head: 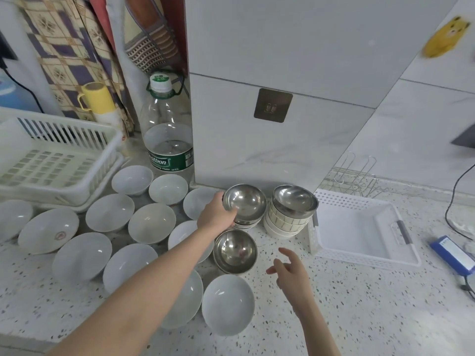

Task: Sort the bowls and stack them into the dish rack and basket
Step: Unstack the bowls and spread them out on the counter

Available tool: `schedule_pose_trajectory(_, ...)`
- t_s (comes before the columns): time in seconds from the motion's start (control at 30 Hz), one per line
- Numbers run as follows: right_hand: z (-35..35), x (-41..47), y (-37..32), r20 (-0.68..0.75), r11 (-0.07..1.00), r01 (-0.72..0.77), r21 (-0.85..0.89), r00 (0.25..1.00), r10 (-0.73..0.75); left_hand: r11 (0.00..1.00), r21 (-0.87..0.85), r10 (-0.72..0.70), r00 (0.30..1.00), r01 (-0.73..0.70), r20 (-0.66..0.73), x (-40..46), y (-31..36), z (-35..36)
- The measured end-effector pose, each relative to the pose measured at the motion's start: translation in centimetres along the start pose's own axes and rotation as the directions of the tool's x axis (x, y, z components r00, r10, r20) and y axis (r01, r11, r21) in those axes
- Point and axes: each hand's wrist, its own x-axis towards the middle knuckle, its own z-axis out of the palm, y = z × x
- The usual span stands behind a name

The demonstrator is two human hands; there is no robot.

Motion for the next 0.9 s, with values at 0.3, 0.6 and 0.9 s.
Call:
schedule_pose_trajectory(0.3,1.5,1.4,-2.4,-0.05,0.999,-0.016,-0.051,0.999,0.014,0.897,-0.442,0.017,1.0,-0.015,-0.002,0.2,-0.7,-1.6)
schedule_pose_trajectory(0.6,5.7,6.4,-7.5,-0.115,0.989,-0.043,-0.141,0.993,0.026,0.623,-0.768,-0.146,0.987,0.148,0.072,-1.6,-5.2,-6.7)
schedule_pose_trajectory(0.9,7.5,8.4,-7.7,-0.24,0.948,-0.088,-0.307,0.971,0.012,0.503,-0.822,-0.26,0.954,0.267,0.151,-3.5,-9.0,-8.6)
